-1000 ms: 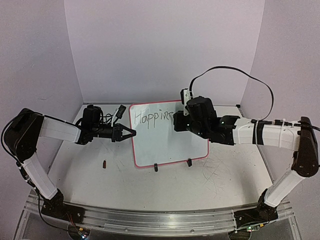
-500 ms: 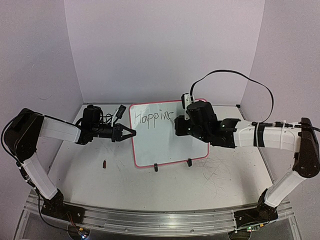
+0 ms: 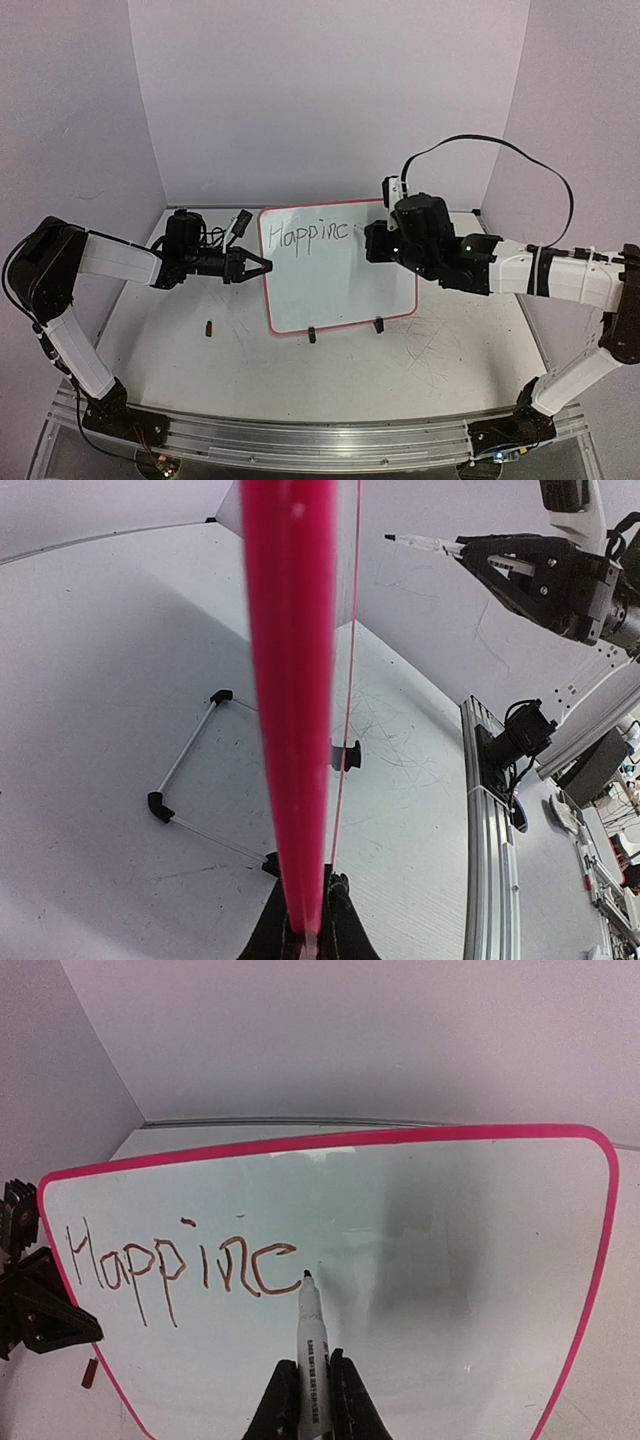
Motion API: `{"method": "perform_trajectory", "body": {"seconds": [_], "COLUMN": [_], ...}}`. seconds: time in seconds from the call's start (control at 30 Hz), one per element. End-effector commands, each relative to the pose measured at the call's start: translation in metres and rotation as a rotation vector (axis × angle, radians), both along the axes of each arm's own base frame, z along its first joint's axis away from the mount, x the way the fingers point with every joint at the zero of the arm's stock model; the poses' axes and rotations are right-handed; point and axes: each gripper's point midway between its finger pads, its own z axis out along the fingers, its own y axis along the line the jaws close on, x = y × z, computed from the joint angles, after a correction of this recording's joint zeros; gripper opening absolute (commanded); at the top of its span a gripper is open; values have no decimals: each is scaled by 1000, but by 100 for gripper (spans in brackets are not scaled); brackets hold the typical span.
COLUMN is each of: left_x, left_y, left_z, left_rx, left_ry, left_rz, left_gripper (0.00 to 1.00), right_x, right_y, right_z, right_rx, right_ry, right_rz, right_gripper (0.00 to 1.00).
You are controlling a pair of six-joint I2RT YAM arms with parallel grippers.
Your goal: Write a sentence on the whiteboard
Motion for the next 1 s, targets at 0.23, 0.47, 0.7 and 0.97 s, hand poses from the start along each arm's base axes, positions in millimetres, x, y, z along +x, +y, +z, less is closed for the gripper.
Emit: {"method": "perform_trajectory", "body": {"seconds": [0.23, 0.47, 0.7, 0.97], "left_x": [7, 7, 7, 6], "left_y": [-1, -1, -1, -1], "left_z": [6, 6, 6, 6], "left_rx": [20, 21, 19, 21], "left_ry": [-44, -45, -46, -47], "left_rz": [21, 22, 21, 22], "left_gripper": [0, 0, 0, 0], "right_x": [11, 14, 19, 23], "right_y": [9, 5, -4, -6], "right_z": [9, 9, 15, 13], "right_rx": [62, 58, 64, 54], "right_ry": [-11, -19, -46, -49], "right_rz": [49, 21, -38, -61], "right_gripper": [0, 0, 0, 0]}}
